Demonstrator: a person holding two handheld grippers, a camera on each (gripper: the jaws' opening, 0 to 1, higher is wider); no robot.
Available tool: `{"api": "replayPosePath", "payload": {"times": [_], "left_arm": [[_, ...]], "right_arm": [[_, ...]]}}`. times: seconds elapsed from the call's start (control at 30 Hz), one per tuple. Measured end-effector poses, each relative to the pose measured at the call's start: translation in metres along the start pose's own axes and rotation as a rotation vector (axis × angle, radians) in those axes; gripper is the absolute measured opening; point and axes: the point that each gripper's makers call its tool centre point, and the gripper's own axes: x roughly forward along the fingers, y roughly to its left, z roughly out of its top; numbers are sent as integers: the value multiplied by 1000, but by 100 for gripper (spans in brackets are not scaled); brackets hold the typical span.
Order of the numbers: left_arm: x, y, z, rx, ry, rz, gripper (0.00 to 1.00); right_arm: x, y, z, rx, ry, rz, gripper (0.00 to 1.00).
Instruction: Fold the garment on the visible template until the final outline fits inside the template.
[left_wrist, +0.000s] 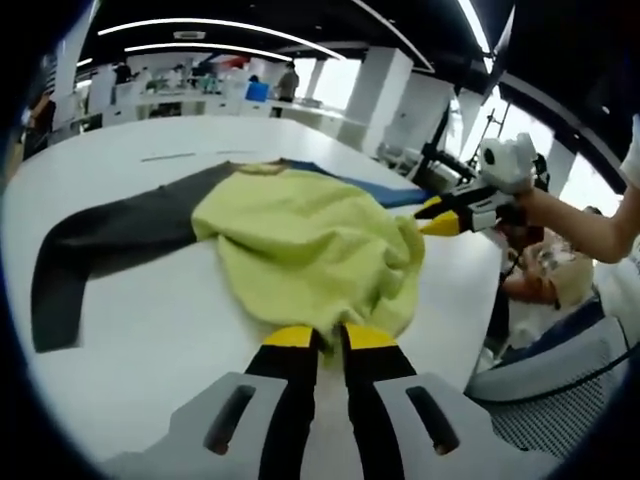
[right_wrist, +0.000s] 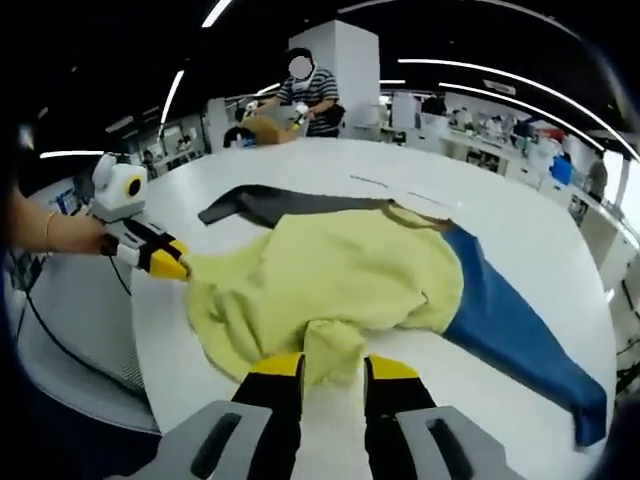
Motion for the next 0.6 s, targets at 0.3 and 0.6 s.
{"api": "replayPosePath", "payload": {"times": [0.3, 0.6], "left_arm": [[-1, 1, -3, -10, 6, 7, 8], [-2, 4, -6, -22, 12, 18, 9]], "right_arm": [[1, -17, -12, 38, 18, 10, 14], [-5, -28, -16, 74, 9, 29, 13]]}}
